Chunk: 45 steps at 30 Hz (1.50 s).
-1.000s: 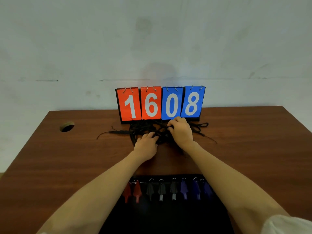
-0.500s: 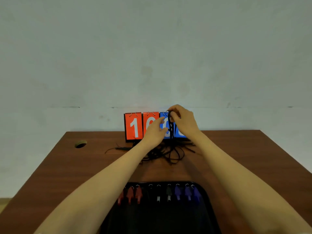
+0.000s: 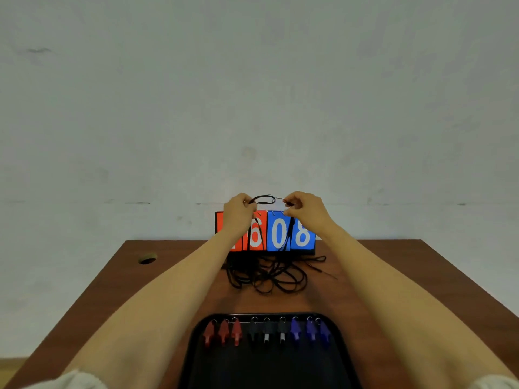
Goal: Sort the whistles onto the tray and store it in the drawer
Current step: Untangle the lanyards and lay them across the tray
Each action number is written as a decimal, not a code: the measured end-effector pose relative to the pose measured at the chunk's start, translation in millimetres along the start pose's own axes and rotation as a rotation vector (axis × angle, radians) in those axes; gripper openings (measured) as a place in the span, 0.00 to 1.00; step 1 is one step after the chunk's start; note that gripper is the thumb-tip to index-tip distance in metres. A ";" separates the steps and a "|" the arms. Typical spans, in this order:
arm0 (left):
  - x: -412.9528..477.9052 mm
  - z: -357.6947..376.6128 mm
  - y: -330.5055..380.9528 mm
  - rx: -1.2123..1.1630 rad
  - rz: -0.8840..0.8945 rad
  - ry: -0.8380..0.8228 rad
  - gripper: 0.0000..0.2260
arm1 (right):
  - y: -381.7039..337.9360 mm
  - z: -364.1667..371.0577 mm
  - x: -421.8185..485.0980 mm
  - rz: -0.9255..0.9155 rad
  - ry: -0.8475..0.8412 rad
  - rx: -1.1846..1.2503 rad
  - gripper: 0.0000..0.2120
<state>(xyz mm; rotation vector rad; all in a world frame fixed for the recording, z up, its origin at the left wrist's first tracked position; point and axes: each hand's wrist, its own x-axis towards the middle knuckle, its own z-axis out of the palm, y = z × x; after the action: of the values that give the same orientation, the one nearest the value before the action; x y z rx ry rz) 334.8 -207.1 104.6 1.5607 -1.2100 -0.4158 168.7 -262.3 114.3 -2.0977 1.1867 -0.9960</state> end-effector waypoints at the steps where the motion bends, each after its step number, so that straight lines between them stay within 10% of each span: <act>1: 2.8 -1.6 -3.8 0.013 -0.012 0.014 0.06 | 0.6 -1.3 0.8 0.005 0.019 -0.001 0.10; 7: -3.7 6.6 -11.0 0.315 -0.115 -0.385 0.38 | -9.6 -1.9 1.8 -0.013 0.058 0.071 0.07; 18: -11.9 39.8 3.1 -0.059 0.078 -0.381 0.04 | -25.8 -10.0 -2.5 -0.088 0.084 0.263 0.05; 27: -14.4 32.0 -35.4 0.146 -0.059 -0.369 0.06 | -59.0 -48.4 -9.1 -0.247 0.259 0.283 0.06; 32: -10.9 20.8 9.0 0.005 0.168 -0.056 0.10 | -25.5 -34.8 -20.2 -0.218 -0.084 -0.277 0.22; 36: -1.0 14.9 30.0 0.341 0.397 -0.199 0.10 | -20.9 -13.2 -22.9 -0.142 -0.115 -0.282 0.35; 45: 0.8 9.2 8.9 0.601 0.457 -0.326 0.11 | -10.4 13.0 -4.8 -0.116 -0.142 -0.477 0.12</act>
<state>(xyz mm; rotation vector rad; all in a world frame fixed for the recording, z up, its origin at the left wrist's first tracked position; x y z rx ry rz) 323.8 -211.9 109.2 1.6704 -2.0248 0.0089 182.5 -252.1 112.6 -2.5816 1.3407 -0.6379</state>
